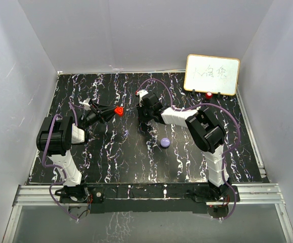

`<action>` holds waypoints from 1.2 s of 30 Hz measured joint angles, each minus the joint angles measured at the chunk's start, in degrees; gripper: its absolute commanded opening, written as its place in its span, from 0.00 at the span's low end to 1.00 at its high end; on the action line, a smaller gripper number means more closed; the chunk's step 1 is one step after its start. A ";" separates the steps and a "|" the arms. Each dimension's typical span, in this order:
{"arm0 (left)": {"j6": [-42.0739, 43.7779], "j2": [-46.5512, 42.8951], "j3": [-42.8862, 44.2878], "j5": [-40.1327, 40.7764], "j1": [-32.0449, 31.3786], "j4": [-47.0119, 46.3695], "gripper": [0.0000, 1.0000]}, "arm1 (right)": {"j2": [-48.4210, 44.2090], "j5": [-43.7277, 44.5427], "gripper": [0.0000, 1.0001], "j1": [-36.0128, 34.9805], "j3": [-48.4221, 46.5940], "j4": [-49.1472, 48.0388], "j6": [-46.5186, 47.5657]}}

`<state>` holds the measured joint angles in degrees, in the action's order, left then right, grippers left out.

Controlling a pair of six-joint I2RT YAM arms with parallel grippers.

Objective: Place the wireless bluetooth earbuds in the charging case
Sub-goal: Pick up the earbud from the center of the board.

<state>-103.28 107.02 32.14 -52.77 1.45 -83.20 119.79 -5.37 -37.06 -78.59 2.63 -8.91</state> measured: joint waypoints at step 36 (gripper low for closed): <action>-0.02 0.00 -0.13 0.00 0.33 0.00 0.00 | 1.44 0.66 0.00 0.04 -1.62 -0.87 0.00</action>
<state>-103.31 107.02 32.01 -52.77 1.78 -83.20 121.23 -4.71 -37.01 -80.20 1.76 -8.91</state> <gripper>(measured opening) 0.247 0.106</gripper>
